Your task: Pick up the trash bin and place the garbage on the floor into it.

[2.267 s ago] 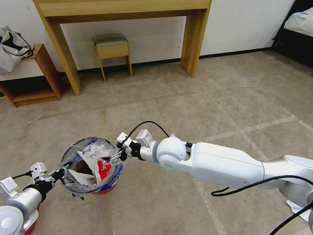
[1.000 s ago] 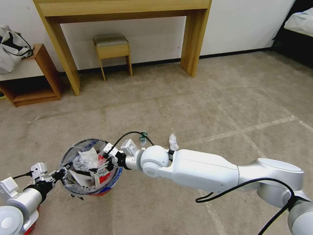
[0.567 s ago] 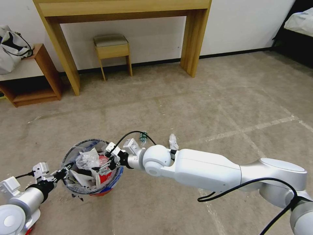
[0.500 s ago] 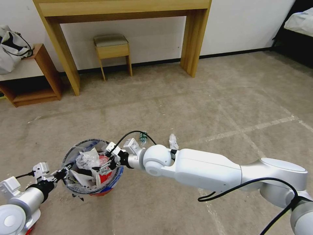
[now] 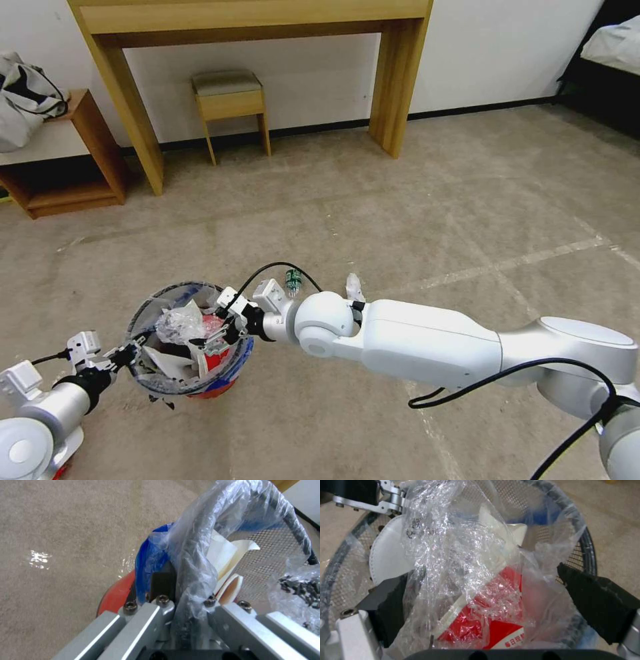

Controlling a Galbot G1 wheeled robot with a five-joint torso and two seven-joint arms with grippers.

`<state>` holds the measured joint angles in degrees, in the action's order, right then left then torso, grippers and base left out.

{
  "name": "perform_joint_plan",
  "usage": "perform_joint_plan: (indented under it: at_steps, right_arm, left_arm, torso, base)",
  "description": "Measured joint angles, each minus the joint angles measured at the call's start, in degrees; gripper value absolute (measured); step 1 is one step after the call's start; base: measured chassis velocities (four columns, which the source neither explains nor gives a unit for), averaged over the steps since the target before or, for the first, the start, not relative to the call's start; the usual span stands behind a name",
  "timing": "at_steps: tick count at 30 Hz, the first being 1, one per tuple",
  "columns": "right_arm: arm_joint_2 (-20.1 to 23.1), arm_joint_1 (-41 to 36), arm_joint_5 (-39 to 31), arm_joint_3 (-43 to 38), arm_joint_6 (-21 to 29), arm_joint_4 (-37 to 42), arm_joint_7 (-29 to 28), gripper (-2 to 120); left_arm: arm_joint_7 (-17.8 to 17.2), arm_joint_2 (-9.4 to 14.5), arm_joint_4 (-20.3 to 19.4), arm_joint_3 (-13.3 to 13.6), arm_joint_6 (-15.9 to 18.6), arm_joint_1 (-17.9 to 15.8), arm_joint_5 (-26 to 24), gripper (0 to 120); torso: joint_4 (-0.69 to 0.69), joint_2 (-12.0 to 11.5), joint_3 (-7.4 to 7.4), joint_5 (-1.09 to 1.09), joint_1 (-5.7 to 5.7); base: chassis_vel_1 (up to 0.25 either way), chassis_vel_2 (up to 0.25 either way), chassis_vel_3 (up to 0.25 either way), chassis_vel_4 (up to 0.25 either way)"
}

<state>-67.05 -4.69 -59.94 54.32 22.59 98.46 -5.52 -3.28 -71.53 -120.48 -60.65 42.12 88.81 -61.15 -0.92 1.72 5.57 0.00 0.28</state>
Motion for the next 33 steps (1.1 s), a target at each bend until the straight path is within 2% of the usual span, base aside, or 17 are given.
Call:
perform_joint_plan:
  at_steps: [16,20,33]
  right_arm:
    - [2.13,1.21,-0.23,0.06,0.77,2.08,-1.11,100]
    - [2.06,1.60,-0.25,0.26,0.78,2.06,-1.18,93]
    - [2.55,1.53,0.00,0.26,0.78,1.32,-1.20,92]
  left_arm:
    - [0.00,-0.12,-0.03,0.08,0.00,-0.20,0.04,1]
    - [0.00,-0.19,-0.07,0.07,0.00,-0.20,0.04,1]
    - [0.14,-0.37,0.11,0.05,0.01,-0.25,0.20,1]
  torso:
    - [0.00,0.00,0.00,0.00,0.00]
    - [0.00,0.00,0.00,0.00,0.00]
    - [0.00,0.00,0.00,0.00,0.00]
  base:
    - [0.000,0.000,0.000,0.000]
    - [0.000,0.000,0.000,0.000]
    - [0.000,0.000,0.000,0.000]
